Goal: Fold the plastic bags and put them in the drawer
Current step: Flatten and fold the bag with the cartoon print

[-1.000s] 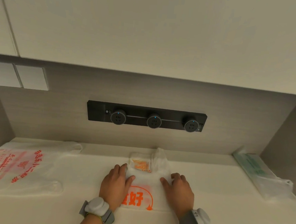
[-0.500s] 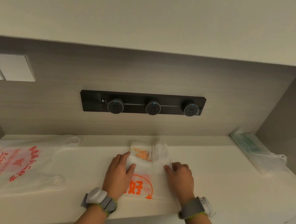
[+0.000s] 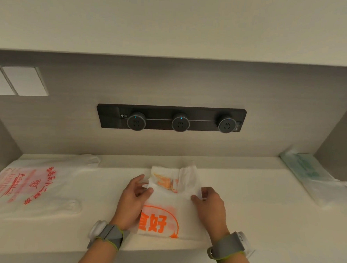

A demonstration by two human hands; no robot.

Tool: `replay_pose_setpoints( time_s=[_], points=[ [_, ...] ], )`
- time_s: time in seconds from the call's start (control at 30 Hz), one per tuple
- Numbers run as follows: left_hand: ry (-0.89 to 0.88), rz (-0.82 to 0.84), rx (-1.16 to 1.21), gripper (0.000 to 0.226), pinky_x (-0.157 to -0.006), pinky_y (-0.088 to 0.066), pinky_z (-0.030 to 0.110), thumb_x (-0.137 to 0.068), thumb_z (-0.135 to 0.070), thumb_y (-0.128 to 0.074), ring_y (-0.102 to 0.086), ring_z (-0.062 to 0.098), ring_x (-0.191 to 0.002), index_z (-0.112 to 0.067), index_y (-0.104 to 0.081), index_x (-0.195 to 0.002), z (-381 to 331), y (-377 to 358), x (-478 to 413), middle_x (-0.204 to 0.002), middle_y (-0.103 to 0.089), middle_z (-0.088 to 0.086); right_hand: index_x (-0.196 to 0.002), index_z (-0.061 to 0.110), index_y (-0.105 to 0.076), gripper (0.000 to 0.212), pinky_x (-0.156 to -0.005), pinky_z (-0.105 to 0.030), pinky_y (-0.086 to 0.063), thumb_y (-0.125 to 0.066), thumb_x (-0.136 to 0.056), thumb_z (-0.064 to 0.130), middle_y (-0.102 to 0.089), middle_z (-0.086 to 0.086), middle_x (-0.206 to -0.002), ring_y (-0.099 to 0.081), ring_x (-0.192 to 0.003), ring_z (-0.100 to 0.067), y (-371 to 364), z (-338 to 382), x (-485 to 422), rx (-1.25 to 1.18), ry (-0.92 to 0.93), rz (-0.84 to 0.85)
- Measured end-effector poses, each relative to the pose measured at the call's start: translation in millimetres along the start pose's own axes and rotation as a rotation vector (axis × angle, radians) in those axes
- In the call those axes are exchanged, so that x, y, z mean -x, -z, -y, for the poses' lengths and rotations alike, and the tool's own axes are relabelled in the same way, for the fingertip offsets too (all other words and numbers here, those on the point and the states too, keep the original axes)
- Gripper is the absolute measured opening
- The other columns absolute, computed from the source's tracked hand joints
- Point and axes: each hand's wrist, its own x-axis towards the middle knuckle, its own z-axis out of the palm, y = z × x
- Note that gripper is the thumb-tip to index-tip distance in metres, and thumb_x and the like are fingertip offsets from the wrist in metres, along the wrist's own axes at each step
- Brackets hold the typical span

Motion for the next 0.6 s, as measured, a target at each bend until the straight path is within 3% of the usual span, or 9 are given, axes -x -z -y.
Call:
replay_pose_setpoints(
  time_s=[0.1, 0.17, 0.27, 0.37, 0.47, 0.6],
  points=[
    [0.067, 0.058, -0.002, 0.031, -0.085, -0.059, 0.045, -0.094, -0.017, -0.067, -0.072, 0.027, -0.095, -0.022, -0.061, -0.124, -2.6, 0.3, 4.1, -0.107, -0.073, 0.006, -0.102, 0.020, -0.061, 0.020, -0.069, -0.020, -0.042, -0.070, -0.084, 0.018, -0.064, 0.006, -0.096, -0.060, -0.089, -0.016, 4.4, -0.2, 0.1, -0.050, 0.028, 0.022],
    [0.080, 0.089, 0.012, 0.027, -0.088, -0.058, 0.053, -0.094, -0.019, -0.067, -0.074, 0.028, -0.094, -0.023, -0.063, -0.121, -4.3, -1.6, 8.0, -0.107, -0.075, 0.006, -0.100, 0.020, -0.060, 0.020, -0.062, -0.009, -0.037, -0.070, -0.083, 0.014, -0.063, 0.008, -0.093, -0.059, -0.085, -0.012, 8.1, -1.1, -0.1, -0.076, 0.039, 0.044],
    [0.075, 0.088, 0.056, 0.024, -0.087, -0.057, 0.057, -0.097, -0.015, -0.063, -0.074, 0.031, -0.093, -0.022, -0.063, -0.119, -9.5, -7.2, 14.8, -0.106, -0.075, 0.008, -0.105, 0.018, -0.061, 0.023, -0.061, -0.007, -0.036, -0.070, -0.084, 0.016, -0.063, 0.009, -0.096, -0.058, -0.086, -0.010, 11.8, -4.0, -0.8, -0.106, 0.041, 0.081],
    [0.082, 0.046, 0.152, 0.024, -0.083, -0.058, 0.057, -0.097, -0.010, -0.060, -0.074, 0.036, -0.088, -0.021, -0.062, -0.119, -18.5, -13.9, 20.6, -0.100, -0.075, 0.015, -0.111, 0.019, -0.059, 0.027, -0.064, -0.015, -0.045, -0.069, -0.087, 0.024, -0.064, 0.010, -0.097, -0.061, -0.085, -0.005, 18.1, -1.9, -0.3, -0.224, -0.016, 0.126],
    [0.080, 0.001, 0.221, 0.025, -0.081, -0.060, 0.052, -0.098, -0.007, -0.057, -0.073, 0.039, -0.090, -0.018, -0.062, -0.120, -29.3, -17.1, 21.9, -0.100, -0.074, 0.018, -0.121, 0.018, -0.058, 0.037, -0.082, -0.031, -0.055, -0.067, -0.089, 0.036, -0.067, 0.003, -0.103, -0.065, -0.094, -0.014, 21.3, -1.7, -2.4, -0.361, -0.087, 0.136],
    [0.053, -0.031, 0.309, 0.027, -0.087, -0.057, 0.049, -0.098, -0.002, -0.055, -0.070, 0.039, -0.100, -0.011, -0.063, -0.122, -45.2, -17.7, 20.1, -0.111, -0.072, 0.019, -0.127, 0.022, -0.057, 0.044, -0.085, -0.029, -0.050, -0.060, -0.092, 0.050, -0.064, 0.001, -0.110, -0.063, -0.097, -0.015, 22.9, 0.5, -5.8, -0.410, -0.080, 0.198]
  ],
)
